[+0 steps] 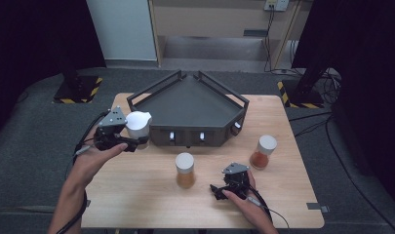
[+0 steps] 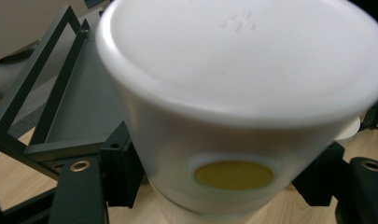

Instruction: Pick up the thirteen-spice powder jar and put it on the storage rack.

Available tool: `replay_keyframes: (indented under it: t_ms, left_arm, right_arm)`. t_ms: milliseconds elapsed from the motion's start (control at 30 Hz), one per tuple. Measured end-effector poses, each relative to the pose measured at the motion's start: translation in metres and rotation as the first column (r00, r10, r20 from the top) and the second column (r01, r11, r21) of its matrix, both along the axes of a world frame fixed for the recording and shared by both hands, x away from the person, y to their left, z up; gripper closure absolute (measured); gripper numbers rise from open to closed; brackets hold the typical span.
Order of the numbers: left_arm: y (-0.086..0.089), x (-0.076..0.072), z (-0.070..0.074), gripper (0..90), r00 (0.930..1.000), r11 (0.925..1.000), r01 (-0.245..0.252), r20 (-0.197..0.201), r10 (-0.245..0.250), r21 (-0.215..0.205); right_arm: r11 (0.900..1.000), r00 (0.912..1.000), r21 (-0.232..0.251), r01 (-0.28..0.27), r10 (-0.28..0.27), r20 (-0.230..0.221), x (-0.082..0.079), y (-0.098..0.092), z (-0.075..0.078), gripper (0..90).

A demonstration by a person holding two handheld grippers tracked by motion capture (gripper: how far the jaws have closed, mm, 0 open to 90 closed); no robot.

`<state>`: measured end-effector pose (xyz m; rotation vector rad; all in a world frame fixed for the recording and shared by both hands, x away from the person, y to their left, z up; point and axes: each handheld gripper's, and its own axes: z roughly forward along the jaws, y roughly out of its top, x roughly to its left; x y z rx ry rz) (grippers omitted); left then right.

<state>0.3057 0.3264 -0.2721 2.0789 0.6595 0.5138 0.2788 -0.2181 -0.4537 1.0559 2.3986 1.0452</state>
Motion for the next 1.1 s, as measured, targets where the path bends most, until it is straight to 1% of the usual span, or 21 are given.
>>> replay_keyframes:
  t_ms: [100,367,667,767,833,967,1100]
  left_arm:
    - [0.0,0.003,0.002,29.2,1.0,0.9999,0.007,0.001,-0.007,-0.009]
    - [-0.002,0.01,0.008,29.2,0.9999,0.9999,0.012,0.003,-0.012,-0.007]
    - [-0.003,0.019,0.011,29.2,0.9999,0.9996,0.012,0.006,-0.012,-0.027]
    - [-0.004,0.022,0.013,29.2,0.9999,0.9996,0.01,0.009,-0.01,-0.028]
    - [-0.004,0.025,0.014,29.2,0.9998,0.9993,0.016,0.009,-0.016,-0.033]
    - [-0.006,0.03,0.017,29.2,0.9998,0.9996,0.017,0.009,-0.017,-0.023]
    - [-0.006,0.034,0.019,29.2,0.9998,0.9994,0.017,0.008,-0.017,-0.029]
  right_arm:
    - [1.0,1.0,0.0,0.0,0.0,0.0,0.0,0.0,0.0,0.8]
    - [1.0,1.0,0.0,0.0,0.0,0.0,0.0,0.0,0.0,0.8]
    - [1.0,1.0,0.0,0.0,0.0,0.0,0.0,0.0,0.0,0.8]
    - [1.0,1.0,0.0,0.0,0.0,0.0,0.0,0.0,0.0,0.8]
    - [1.0,1.0,0.001,0.001,-0.001,0.0,0.0,0.0,0.0,0.8]
    - [1.0,1.0,0.001,0.001,-0.001,0.0,0.0,0.0,0.0,0.8]
    - [1.0,1.0,0.001,0.001,-0.001,0.0,0.0,0.0,0.0,0.8]
